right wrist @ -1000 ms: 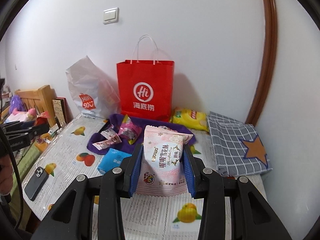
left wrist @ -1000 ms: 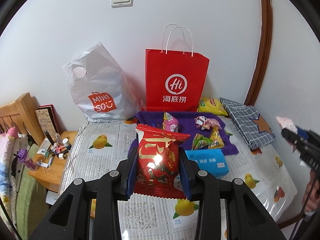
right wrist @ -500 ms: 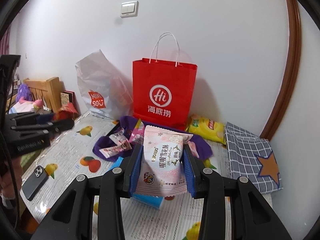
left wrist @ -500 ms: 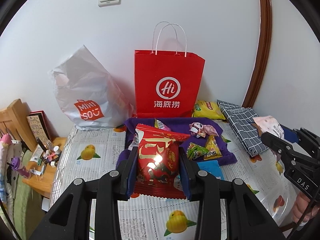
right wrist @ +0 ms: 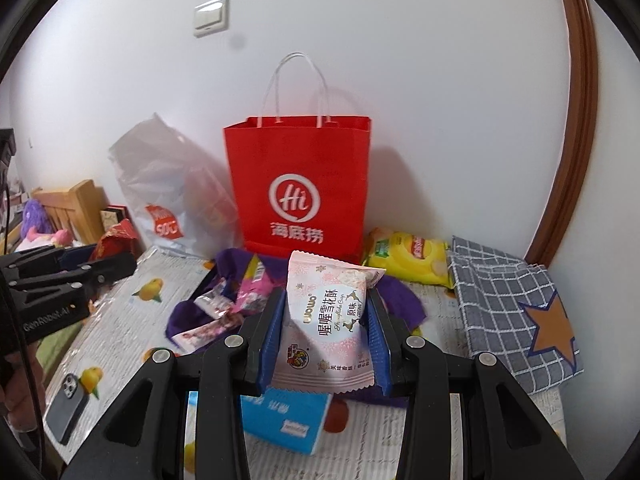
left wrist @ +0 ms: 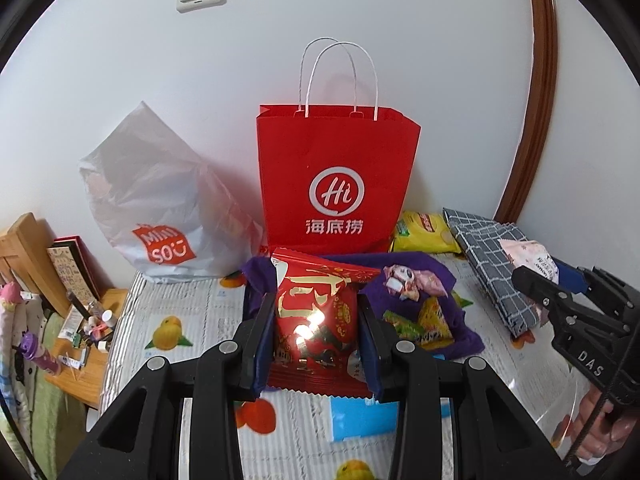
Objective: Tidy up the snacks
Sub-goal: 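Carry the red candy packet and pink biscuit packet over the purple towel with both tools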
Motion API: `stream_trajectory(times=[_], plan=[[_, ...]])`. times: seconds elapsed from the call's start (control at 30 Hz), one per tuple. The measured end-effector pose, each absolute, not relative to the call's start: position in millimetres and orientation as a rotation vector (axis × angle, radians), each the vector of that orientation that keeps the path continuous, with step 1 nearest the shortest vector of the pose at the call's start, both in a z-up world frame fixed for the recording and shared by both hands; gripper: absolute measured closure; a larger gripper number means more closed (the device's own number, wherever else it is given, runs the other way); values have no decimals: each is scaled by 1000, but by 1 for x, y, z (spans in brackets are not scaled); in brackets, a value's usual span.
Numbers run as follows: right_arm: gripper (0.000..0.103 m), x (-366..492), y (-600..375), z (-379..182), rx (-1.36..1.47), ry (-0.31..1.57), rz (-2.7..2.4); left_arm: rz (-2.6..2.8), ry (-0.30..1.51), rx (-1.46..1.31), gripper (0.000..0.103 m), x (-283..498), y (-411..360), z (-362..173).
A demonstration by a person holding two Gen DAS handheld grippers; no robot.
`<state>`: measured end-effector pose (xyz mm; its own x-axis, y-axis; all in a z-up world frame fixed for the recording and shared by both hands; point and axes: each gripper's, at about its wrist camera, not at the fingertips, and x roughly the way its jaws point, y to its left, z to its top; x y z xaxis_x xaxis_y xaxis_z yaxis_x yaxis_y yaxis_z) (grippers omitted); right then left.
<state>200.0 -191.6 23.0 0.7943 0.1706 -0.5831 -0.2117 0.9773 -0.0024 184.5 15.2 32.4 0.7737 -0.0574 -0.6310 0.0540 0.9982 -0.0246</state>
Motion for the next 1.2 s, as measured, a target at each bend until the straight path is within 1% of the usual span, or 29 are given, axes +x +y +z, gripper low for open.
stream_trajectory(times=[0.63,1.2], plan=[[63,257,-200,0,-62,660,197,-83,728,-20,68,246,2,14],[63,316,-192,-52,-61,771,221,-58,846,-105,68,312,23,-39]])
